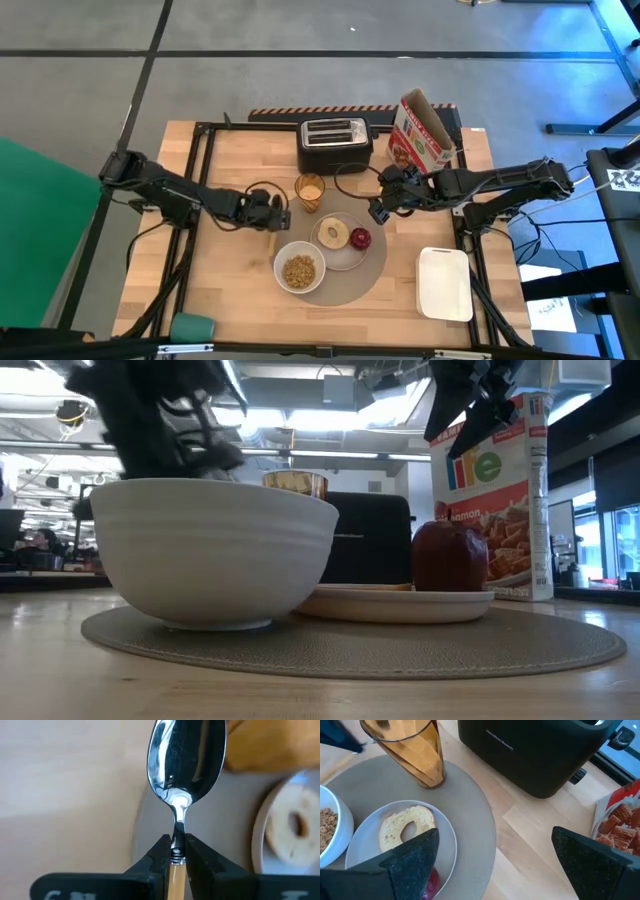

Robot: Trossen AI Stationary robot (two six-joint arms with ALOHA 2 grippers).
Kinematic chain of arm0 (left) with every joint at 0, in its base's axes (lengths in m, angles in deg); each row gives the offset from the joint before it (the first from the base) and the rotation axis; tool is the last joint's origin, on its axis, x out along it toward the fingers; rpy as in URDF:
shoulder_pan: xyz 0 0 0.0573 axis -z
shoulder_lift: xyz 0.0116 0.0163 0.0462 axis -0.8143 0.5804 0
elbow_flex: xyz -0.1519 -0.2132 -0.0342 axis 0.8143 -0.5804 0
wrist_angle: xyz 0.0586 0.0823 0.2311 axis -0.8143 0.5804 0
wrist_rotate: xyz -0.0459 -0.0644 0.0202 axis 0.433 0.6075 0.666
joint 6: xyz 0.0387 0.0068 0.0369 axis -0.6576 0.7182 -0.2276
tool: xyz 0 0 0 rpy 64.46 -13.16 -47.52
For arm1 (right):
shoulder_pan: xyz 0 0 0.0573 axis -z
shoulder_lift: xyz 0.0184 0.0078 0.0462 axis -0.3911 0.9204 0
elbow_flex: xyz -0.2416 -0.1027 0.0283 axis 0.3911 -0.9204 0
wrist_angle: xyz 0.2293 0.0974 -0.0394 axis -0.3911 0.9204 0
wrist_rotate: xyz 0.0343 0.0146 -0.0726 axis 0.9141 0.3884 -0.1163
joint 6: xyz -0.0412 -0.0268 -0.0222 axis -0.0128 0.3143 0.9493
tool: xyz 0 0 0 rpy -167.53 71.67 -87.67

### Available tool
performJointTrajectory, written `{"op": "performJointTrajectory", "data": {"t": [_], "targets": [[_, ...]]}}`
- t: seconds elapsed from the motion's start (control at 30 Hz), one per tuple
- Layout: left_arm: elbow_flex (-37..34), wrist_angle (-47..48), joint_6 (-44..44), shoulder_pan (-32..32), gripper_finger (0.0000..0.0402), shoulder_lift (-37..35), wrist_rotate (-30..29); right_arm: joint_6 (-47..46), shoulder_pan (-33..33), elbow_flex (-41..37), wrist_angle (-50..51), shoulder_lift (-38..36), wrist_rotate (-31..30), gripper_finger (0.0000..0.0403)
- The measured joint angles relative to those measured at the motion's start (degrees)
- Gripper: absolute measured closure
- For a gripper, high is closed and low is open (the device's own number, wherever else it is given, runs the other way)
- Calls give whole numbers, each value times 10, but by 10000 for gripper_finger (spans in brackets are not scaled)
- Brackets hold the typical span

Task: Arrange a breakfast setting
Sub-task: Put the yellow spoon on the gray table mat

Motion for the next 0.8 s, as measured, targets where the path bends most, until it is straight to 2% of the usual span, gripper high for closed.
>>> {"op": "performJointTrajectory", "data": {"t": [0.2,0.53,0.8], "targets": [[0,-87,-51,-42,360,47,20,0,12,0,1,0,17,24],[0,-91,-55,-39,360,83,62,-3,11,0,2,0,27,24],[0,-99,-54,-33,353,88,52,-2,10,0,2,0,27,24]]}}
